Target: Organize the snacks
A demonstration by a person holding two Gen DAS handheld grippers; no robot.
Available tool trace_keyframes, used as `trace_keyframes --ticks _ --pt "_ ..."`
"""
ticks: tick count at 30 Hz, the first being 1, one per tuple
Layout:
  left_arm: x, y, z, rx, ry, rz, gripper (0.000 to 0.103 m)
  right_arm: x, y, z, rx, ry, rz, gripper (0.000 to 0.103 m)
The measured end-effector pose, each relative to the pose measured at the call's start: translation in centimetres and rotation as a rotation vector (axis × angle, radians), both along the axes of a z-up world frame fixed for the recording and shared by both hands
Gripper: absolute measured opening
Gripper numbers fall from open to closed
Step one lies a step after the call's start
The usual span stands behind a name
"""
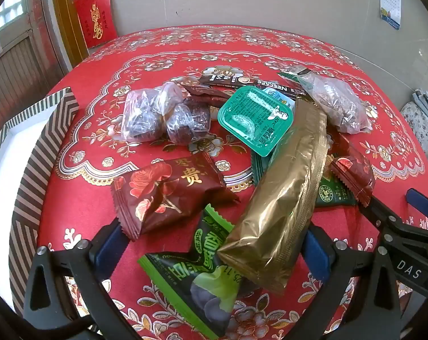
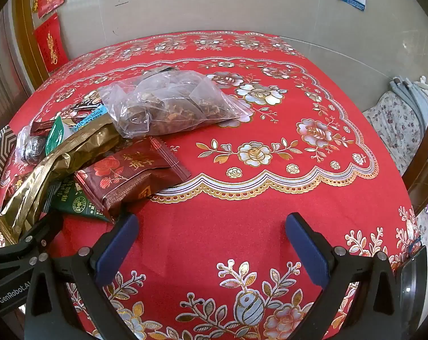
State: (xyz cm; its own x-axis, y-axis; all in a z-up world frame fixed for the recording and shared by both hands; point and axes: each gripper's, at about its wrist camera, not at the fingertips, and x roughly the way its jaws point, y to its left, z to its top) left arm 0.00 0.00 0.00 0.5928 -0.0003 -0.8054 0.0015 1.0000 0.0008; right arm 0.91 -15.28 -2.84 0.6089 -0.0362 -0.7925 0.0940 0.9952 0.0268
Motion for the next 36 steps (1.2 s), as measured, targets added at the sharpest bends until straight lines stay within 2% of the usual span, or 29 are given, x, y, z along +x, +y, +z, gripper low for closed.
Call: trace_keyframes --ticks 5,8,10,16,20,26,31,36 --pt "-1.0 0.0 0.4 0.012 -0.019 -0.005 0.103 -0.7 -0.1 0.2 0.019 -0.011 -0.007 0.103" --pt "-2.8 0.6 1.7 0.010 -0.068 -0.011 0.103 -2.3 0.1 1.7 0.061 -0.075 -0.008 0.103" --pt "-3.7 1.7 3.0 -0.019 -0.081 -0.015 0.103 -3.5 0.7 3.0 0.067 -0.115 -0.005 0.103" --pt "-6.8 4.1 7.7 -0.036 -0.226 0.011 0.103 -7.0 2.4 6.3 0.028 -0.225 0.044 0.103" --pt "-8.5 5.8 9.5 -0.045 -0.295 0.011 0.103 -8.5 2.6 8.1 0.044 -0.306 0.087 0.103" --pt "-9.4 7.6 10.1 -0.027 -0.314 0.057 0.103 -9.2 3.1 8.1 0.045 -0.325 0.125 0.103" --pt "-8.6 8.4 9.1 -0.046 -0.260 0.085 0.103 -9.2 3.4 7.7 0.051 -0.315 0.133 0.103" --pt "-8.5 7.9 8.7 -0.041 -0.251 0.071 0.103 -9.0 3.4 7.4 0.057 -0.298 0.134 0.103"
